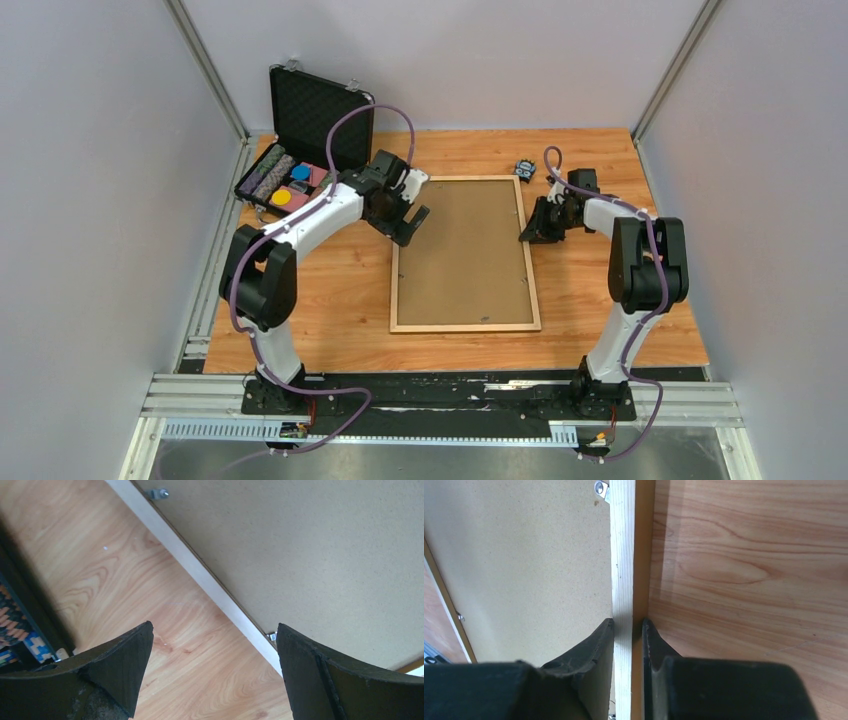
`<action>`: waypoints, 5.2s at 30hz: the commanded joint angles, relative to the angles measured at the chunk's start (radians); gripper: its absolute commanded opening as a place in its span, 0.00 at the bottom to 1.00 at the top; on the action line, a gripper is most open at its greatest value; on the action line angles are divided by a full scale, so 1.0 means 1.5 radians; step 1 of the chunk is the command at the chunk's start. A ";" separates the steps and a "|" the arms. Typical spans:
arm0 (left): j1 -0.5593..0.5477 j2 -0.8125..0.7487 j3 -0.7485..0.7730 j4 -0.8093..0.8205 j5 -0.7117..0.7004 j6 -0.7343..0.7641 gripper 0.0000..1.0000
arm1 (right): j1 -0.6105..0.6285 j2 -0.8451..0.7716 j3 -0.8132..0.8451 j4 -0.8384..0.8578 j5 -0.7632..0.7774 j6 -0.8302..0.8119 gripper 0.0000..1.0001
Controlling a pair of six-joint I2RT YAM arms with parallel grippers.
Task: Put the photo into the frame
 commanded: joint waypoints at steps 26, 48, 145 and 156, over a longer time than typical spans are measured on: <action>0.028 0.076 0.210 0.006 0.000 -0.010 1.00 | 0.000 -0.099 -0.071 -0.025 0.063 -0.135 0.00; -0.009 0.287 0.377 0.076 0.063 0.079 1.00 | 0.042 -0.166 -0.131 -0.067 0.033 -0.247 0.00; -0.024 0.308 0.283 0.156 -0.005 -0.043 0.32 | 0.041 -0.099 -0.113 -0.065 0.012 -0.236 0.00; -0.019 0.314 0.327 0.094 0.005 0.052 0.62 | 0.041 -0.097 -0.111 -0.065 0.011 -0.234 0.00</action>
